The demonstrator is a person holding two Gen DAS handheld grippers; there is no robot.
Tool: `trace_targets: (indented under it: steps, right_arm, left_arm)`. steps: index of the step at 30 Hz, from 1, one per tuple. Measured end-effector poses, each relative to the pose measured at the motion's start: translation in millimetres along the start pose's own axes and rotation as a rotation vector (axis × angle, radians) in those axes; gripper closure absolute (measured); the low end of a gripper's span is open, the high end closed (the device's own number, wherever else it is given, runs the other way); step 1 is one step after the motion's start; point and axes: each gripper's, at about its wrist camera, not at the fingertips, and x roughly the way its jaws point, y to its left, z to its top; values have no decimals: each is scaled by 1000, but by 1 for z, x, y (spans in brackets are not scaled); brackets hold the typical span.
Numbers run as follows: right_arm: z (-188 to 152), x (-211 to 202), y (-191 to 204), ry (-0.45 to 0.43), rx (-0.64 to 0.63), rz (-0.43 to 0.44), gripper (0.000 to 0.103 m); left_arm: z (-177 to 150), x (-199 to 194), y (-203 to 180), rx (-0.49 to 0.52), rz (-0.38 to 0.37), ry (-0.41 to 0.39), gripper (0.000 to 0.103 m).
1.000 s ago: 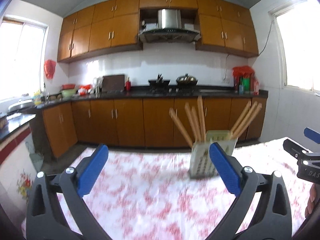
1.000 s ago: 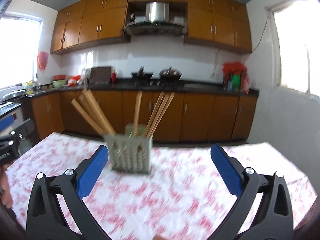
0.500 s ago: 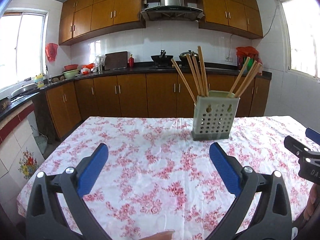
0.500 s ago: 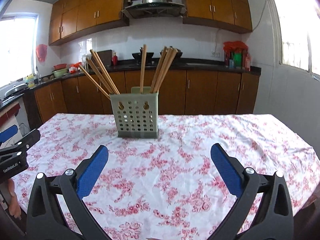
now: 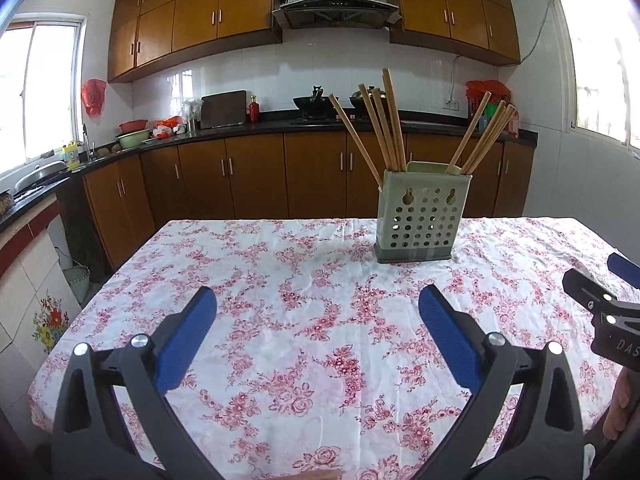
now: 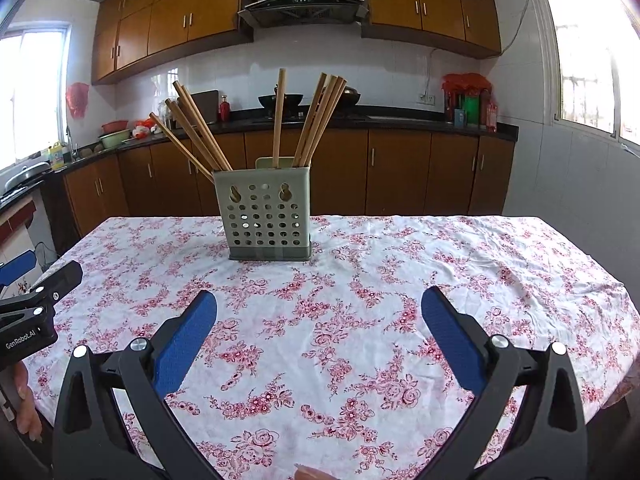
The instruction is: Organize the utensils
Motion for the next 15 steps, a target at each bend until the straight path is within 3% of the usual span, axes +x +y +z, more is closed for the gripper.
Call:
trace_targets:
  steps: [15]
  right_arm:
    - [0,1,-6,10,14,1,2]
  left_arm:
    - [-2,1,-3,-2,-4,9,4]
